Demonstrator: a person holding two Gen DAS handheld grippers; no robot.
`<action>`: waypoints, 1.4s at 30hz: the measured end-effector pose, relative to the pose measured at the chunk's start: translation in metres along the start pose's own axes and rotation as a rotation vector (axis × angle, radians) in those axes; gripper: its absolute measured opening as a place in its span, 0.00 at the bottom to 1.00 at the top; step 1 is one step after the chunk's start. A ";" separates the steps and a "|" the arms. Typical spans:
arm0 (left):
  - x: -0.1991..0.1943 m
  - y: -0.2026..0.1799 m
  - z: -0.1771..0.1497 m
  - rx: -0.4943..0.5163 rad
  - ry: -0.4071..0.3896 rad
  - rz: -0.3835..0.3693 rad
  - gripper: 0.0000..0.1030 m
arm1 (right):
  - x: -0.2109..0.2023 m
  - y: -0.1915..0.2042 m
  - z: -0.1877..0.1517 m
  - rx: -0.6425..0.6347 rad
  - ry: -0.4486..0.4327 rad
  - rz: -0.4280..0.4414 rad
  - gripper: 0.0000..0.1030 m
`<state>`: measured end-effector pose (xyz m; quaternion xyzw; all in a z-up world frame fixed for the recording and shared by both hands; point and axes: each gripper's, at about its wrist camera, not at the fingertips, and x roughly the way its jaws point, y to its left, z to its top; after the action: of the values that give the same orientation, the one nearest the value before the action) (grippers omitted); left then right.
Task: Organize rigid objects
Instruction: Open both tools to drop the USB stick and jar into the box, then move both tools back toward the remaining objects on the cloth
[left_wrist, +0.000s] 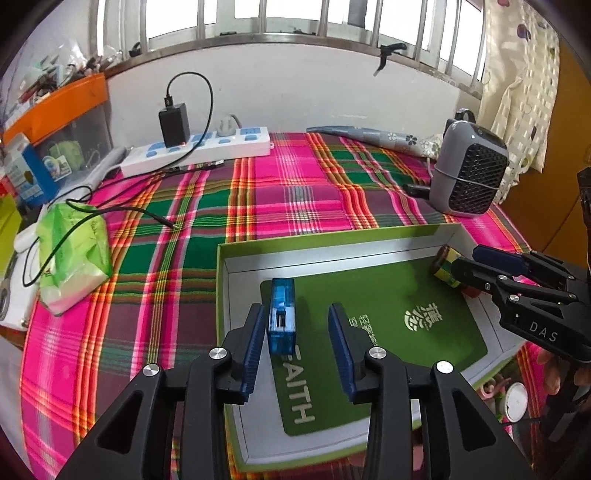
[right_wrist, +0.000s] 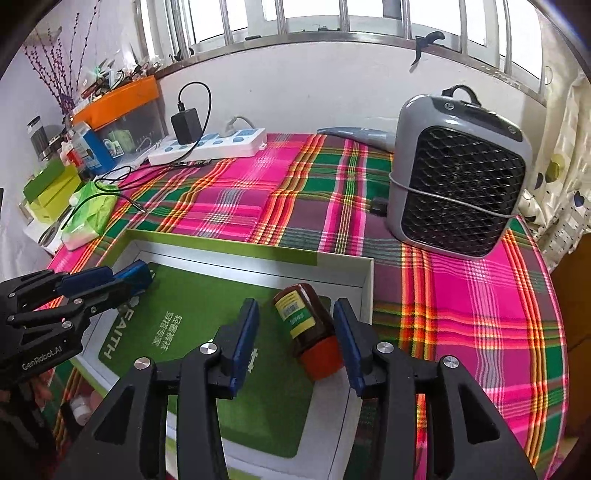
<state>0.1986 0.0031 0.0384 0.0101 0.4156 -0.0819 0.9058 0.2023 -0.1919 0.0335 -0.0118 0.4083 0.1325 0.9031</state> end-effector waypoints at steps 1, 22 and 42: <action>-0.002 0.000 0.000 0.000 -0.002 0.000 0.34 | -0.003 0.000 -0.001 0.001 -0.003 -0.001 0.42; -0.067 0.003 -0.042 -0.019 -0.064 -0.019 0.34 | -0.067 0.018 -0.038 0.020 -0.075 0.001 0.43; -0.093 0.008 -0.105 -0.056 -0.047 -0.058 0.37 | -0.097 0.030 -0.104 0.105 -0.062 0.039 0.50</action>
<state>0.0616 0.0335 0.0400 -0.0294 0.3963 -0.0966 0.9126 0.0569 -0.1992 0.0385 0.0476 0.3868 0.1287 0.9119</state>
